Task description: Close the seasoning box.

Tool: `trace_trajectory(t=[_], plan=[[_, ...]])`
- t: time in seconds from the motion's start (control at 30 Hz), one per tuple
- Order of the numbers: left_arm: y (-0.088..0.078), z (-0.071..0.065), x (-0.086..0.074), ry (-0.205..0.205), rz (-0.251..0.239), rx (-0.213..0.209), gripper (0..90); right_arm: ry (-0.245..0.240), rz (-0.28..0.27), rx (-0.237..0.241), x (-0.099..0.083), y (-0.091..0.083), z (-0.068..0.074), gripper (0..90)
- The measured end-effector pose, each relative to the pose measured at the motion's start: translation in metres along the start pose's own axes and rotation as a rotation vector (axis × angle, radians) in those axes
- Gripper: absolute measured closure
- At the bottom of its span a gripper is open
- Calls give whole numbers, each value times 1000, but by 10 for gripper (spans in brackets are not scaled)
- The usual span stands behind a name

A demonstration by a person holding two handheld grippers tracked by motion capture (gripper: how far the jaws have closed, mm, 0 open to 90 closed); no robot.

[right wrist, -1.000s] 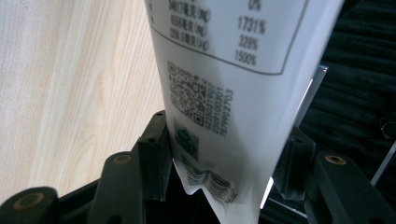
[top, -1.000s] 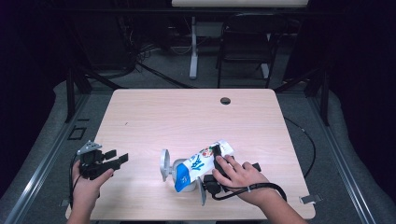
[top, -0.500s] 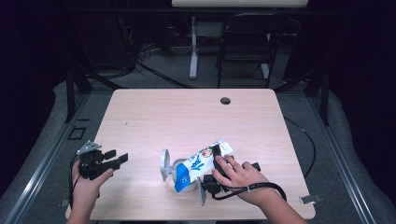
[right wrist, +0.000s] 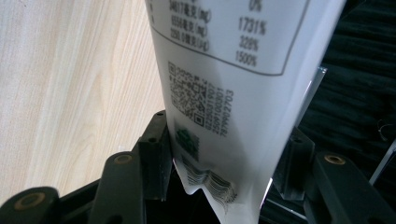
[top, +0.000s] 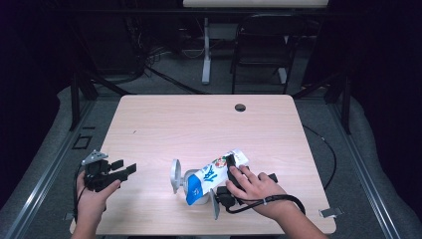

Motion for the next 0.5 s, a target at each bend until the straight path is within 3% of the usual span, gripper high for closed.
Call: trace_trajectory(t=[0.5], plan=[[0, 1, -1, -3, 3, 4, 395, -3, -1, -2, 0, 0, 0, 482]])
Point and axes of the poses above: each handheld gripper's, and its own axes: y roughly forward along the jaws, x roughly out of its top, z roughly to its left, the point moved 1 cm from there along y, roughly forward along the jaws, and after that the axes turned 5 degrees about -z, right-handed, at the moved point
